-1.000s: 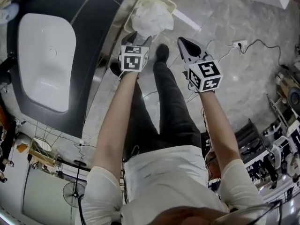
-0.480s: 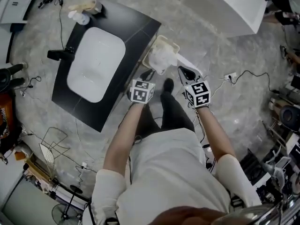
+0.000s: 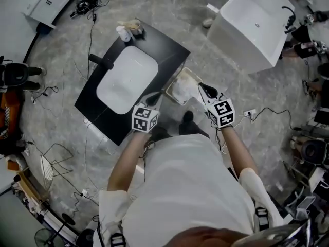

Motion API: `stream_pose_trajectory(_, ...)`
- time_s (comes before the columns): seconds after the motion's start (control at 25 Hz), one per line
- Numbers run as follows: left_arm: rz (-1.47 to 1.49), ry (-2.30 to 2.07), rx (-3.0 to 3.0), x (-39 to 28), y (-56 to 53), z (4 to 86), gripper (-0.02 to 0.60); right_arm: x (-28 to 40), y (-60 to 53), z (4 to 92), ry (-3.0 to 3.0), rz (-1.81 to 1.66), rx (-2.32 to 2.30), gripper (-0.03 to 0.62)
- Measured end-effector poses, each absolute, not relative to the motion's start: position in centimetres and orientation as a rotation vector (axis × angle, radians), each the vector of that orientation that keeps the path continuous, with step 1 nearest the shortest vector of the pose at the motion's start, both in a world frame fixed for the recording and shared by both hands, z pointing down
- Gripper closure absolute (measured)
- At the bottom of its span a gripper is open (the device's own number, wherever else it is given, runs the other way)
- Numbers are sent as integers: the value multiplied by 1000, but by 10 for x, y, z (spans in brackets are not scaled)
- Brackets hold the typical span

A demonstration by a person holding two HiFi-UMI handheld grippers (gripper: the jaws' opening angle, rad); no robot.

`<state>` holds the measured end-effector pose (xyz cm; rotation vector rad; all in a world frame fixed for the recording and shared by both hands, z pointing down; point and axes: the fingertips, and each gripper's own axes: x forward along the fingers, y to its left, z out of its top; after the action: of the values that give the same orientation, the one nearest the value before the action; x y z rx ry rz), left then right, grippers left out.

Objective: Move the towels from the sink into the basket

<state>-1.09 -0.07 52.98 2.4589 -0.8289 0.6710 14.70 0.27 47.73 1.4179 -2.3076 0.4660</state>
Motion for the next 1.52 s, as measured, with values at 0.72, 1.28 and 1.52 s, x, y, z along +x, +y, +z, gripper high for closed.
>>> stream_pose_trajectory(0.72, 269, -1080, 2545, -113, 4, 356, 565, 79, 14, 331, -2472, 182, 1461, 594)
stream_pose_trajectory(1.28, 260, -1074, 2552, -123, 4, 353, 565, 77, 21, 320, -2482, 163, 1519, 595)
stream_pose_trajectory(1.52, 261, -1060, 2549, -121, 9, 355, 565, 82, 26, 320, -2473, 183, 1542, 595)
